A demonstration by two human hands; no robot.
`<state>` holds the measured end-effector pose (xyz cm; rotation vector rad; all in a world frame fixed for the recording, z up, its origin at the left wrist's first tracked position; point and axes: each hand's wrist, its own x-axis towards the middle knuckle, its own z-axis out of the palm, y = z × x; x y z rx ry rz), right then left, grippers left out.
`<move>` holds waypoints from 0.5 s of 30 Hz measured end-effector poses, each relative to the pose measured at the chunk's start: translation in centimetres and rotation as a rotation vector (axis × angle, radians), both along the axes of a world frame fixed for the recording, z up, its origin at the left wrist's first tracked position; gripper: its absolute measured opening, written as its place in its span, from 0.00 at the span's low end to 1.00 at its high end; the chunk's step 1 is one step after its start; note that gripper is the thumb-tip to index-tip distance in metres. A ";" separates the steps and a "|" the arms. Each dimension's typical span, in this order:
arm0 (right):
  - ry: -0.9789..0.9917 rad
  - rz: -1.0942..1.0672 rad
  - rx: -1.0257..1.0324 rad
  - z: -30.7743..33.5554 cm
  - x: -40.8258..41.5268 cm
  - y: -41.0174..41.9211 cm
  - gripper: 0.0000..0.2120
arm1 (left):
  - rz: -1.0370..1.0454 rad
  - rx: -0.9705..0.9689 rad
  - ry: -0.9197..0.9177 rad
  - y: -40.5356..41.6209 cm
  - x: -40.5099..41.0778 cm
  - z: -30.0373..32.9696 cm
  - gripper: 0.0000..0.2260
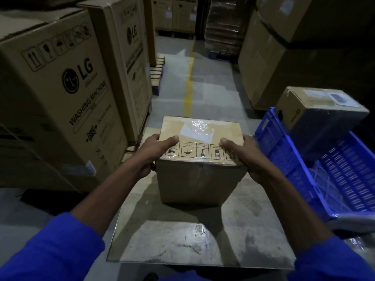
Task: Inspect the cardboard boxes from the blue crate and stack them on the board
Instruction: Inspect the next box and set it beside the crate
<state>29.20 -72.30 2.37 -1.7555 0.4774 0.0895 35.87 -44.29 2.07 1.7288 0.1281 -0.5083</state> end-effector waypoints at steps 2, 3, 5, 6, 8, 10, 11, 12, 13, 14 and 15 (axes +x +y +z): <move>-0.022 -0.031 -0.049 -0.1 0.0 0.4 0.40 | 0.017 0.008 0.003 -0.2 0.2 0.0 0.21; -0.036 -0.046 -0.060 0.0 0.0 0.4 0.39 | 0.019 0.017 -0.009 -0.3 0.2 0.1 0.19; -0.046 -0.053 -0.072 0.0 0.2 0.4 0.37 | 0.030 0.045 -0.055 -0.7 0.3 0.5 0.15; -0.047 -0.051 -0.064 0.0 0.3 0.3 0.37 | 0.037 0.063 -0.085 -0.8 0.4 0.6 0.14; -0.056 -0.044 -0.063 -0.2 0.3 0.2 0.39 | 0.036 0.083 -0.135 -1.0 0.1 0.8 0.13; -0.056 -0.032 -0.073 -0.4 0.2 0.2 0.41 | 0.024 0.087 -0.159 -1.0 -0.2 0.9 0.14; -0.062 -0.027 -0.075 -0.5 0.1 0.2 0.40 | 0.022 0.083 -0.160 -0.9 -0.4 1.0 0.14; -0.067 -0.025 -0.075 -0.5 0.0 0.2 0.39 | 0.024 0.078 -0.157 -0.9 -0.6 1.0 0.14; -0.076 -0.017 -0.071 -0.6 0.1 0.2 0.37 | 0.027 0.076 -0.158 -0.9 -0.8 1.1 0.14; -0.079 -0.015 -0.069 -0.5 0.1 0.3 0.35 | 0.026 0.064 -0.151 -0.8 -1.0 1.1 0.13; -0.085 -0.014 -0.077 -0.5 0.1 0.4 0.33 | 0.024 0.027 -0.124 -0.7 -1.2 1.1 0.13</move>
